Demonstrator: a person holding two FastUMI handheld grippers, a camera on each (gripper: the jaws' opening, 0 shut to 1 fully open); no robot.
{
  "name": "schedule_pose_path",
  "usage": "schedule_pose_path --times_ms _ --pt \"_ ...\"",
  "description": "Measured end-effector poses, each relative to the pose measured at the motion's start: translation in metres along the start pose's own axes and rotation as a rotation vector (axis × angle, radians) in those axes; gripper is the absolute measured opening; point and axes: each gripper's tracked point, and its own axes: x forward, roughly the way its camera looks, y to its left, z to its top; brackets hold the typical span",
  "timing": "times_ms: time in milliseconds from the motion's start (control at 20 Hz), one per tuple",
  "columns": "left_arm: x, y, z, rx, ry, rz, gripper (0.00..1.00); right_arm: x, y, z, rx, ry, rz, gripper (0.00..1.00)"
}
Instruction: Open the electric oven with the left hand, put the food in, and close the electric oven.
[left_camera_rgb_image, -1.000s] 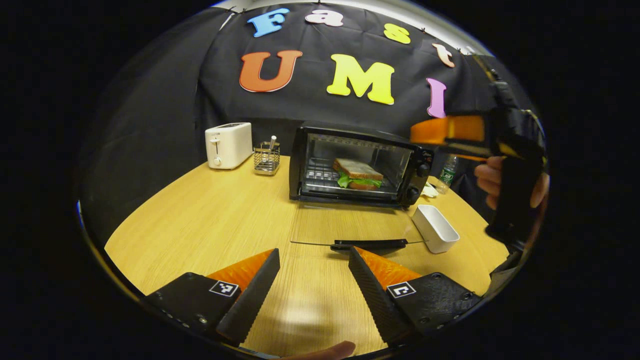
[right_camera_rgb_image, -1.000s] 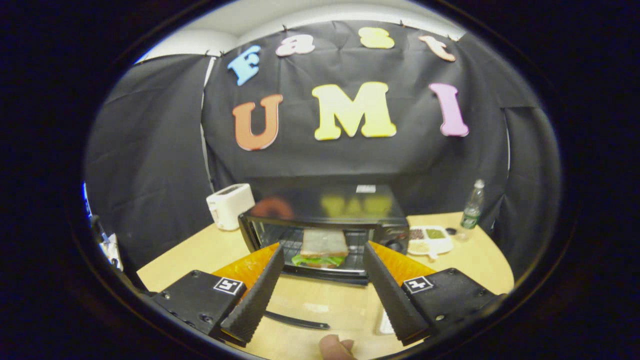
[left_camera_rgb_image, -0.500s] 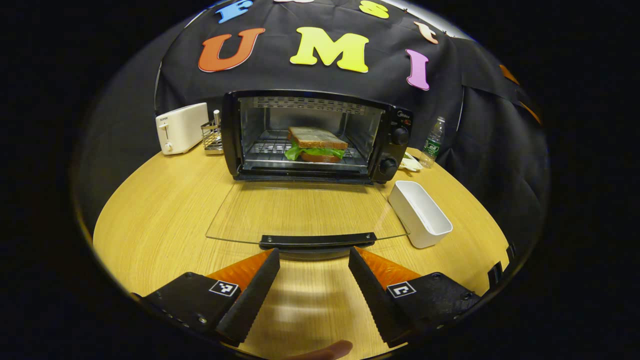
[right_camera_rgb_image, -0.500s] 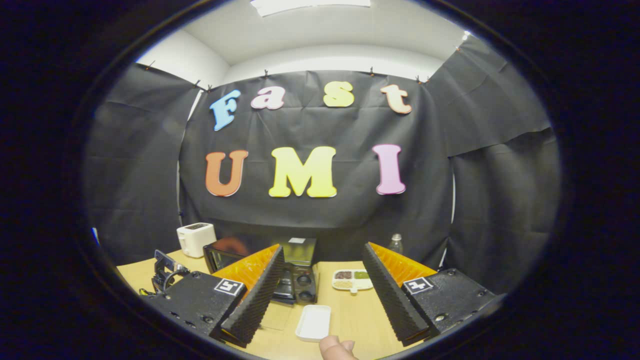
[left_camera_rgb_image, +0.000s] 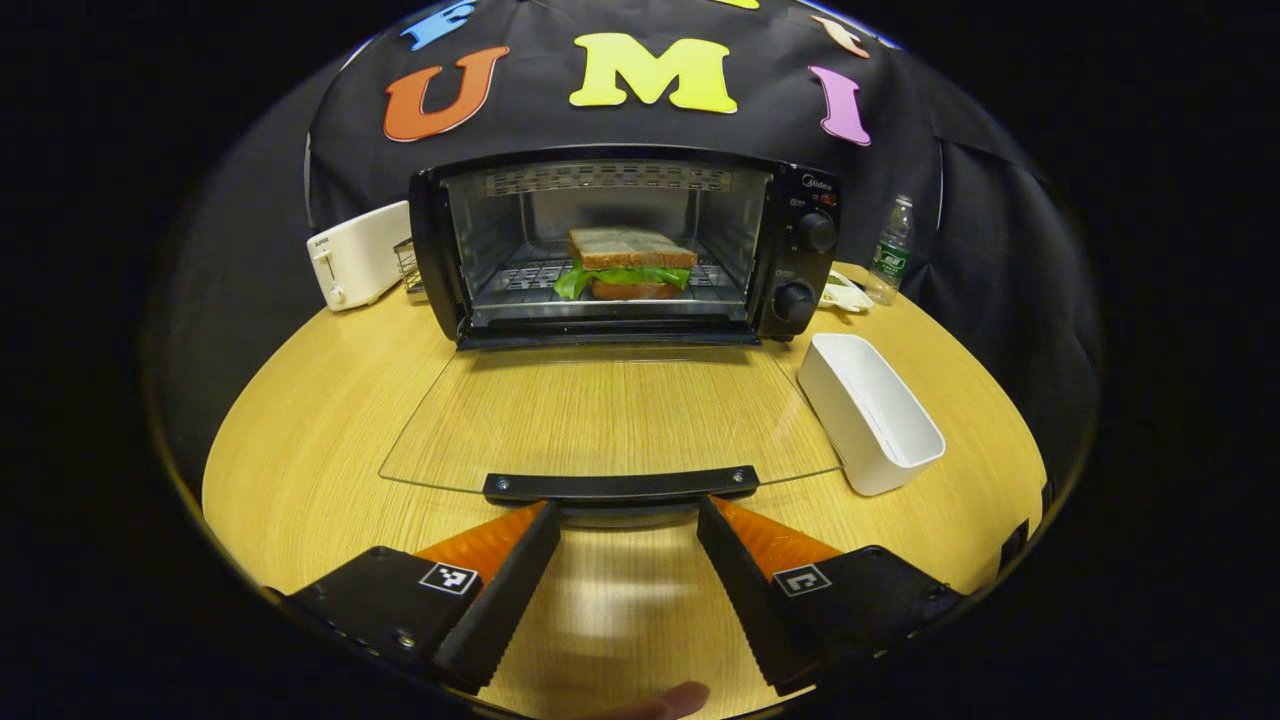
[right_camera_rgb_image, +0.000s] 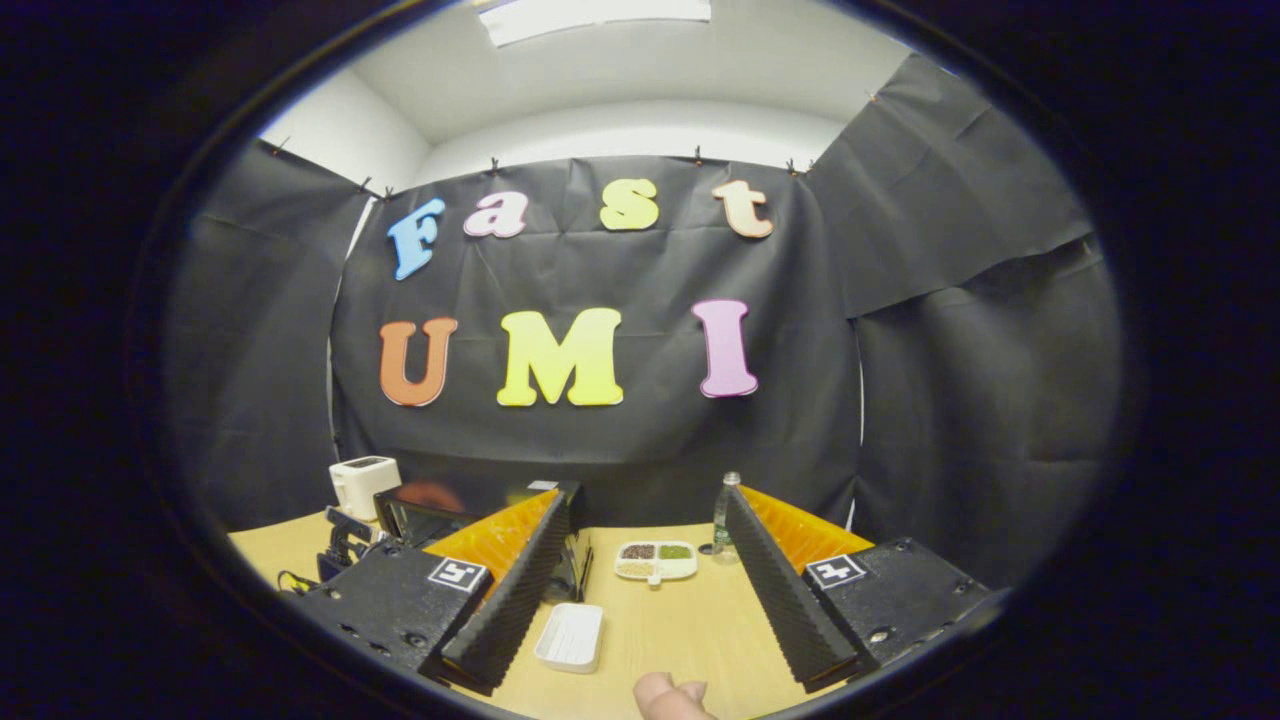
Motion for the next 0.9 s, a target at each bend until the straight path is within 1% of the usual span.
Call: schedule_pose_path --times_ms 150,350,550,700,900 --pt "0.001 0.001 0.001 0.004 -0.002 0.017 0.92 -0.005 -0.010 0.001 0.022 -0.013 -0.004 0.96" --pt "-0.007 0.001 0.010 0.018 -0.009 0.008 0.91 -0.008 -0.017 -0.007 0.044 0.004 0.003 0.96" --pt "-0.017 0.002 0.031 0.023 -0.062 0.015 0.91 -0.008 -0.026 -0.015 0.061 0.021 -0.001 0.97" --pt "-0.024 0.004 0.050 -0.009 -0.118 0.002 0.92 -0.009 -0.029 -0.015 0.060 0.024 -0.005 0.96" --pt "-0.029 0.012 0.063 -0.044 -0.128 0.008 0.92 -0.012 -0.027 -0.015 0.060 0.026 0.006 0.97"
